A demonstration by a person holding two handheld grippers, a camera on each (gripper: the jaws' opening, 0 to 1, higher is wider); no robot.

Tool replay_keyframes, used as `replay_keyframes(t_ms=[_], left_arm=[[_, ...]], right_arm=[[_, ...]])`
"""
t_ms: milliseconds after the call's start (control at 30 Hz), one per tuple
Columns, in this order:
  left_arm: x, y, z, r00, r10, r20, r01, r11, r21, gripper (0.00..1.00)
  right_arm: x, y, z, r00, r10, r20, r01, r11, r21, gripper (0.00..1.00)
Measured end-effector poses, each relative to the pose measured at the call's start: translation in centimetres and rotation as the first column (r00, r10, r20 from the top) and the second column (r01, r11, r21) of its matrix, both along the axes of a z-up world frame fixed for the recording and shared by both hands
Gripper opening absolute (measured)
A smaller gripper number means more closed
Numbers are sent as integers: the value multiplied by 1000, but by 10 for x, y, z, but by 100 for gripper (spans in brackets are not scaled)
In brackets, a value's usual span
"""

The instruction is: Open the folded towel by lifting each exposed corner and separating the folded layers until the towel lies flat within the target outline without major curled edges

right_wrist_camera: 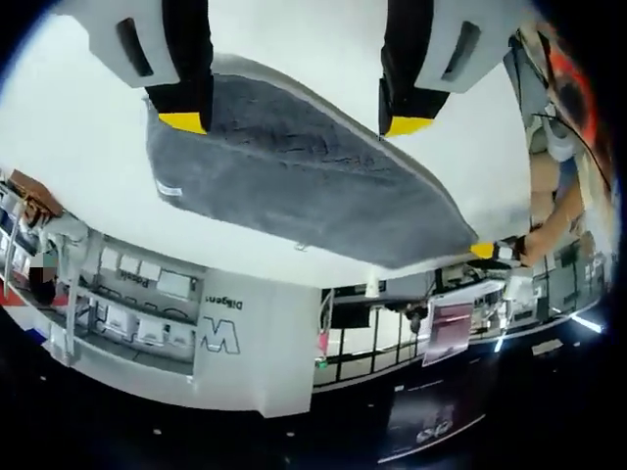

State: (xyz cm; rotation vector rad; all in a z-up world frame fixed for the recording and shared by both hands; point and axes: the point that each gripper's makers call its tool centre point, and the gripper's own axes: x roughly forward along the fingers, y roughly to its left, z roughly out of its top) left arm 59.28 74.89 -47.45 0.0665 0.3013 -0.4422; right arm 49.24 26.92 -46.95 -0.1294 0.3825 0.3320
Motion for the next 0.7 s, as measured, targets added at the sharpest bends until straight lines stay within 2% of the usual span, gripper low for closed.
replay_keyframes(t_ms=[100,200,300,400,500,600,700], left_arm=[[3,-3,-6,999,-24,-22,24,1000,8,99],[6,-8,-16,997,-47,-58,48,999,18,99],[9,-13,-26,993,-62,-99,63,998,12,98],[9,-20,-35,986,-82,-147,83,997,-1,91],[11,-21,-43,980,-80,-181,80,997,-7,89],[13,-12,-53,976,-42,-214,49,998,30,89],[15,-7,-54,979,-29,-203,42,997,59,81]], right_arm=[[5,-15,-1,999,-49,7,49,998,34,55],[13,-26,-9,997,-78,-14,79,997,23,52],[22,-33,-22,995,-81,-61,81,997,-1,56],[31,-36,-34,993,-71,-99,69,997,-18,62],[36,-36,-43,991,-60,-122,58,998,-24,62],[38,-41,-52,985,-79,-152,79,997,-4,65],[38,-46,-61,979,-95,-177,99,995,14,68]])
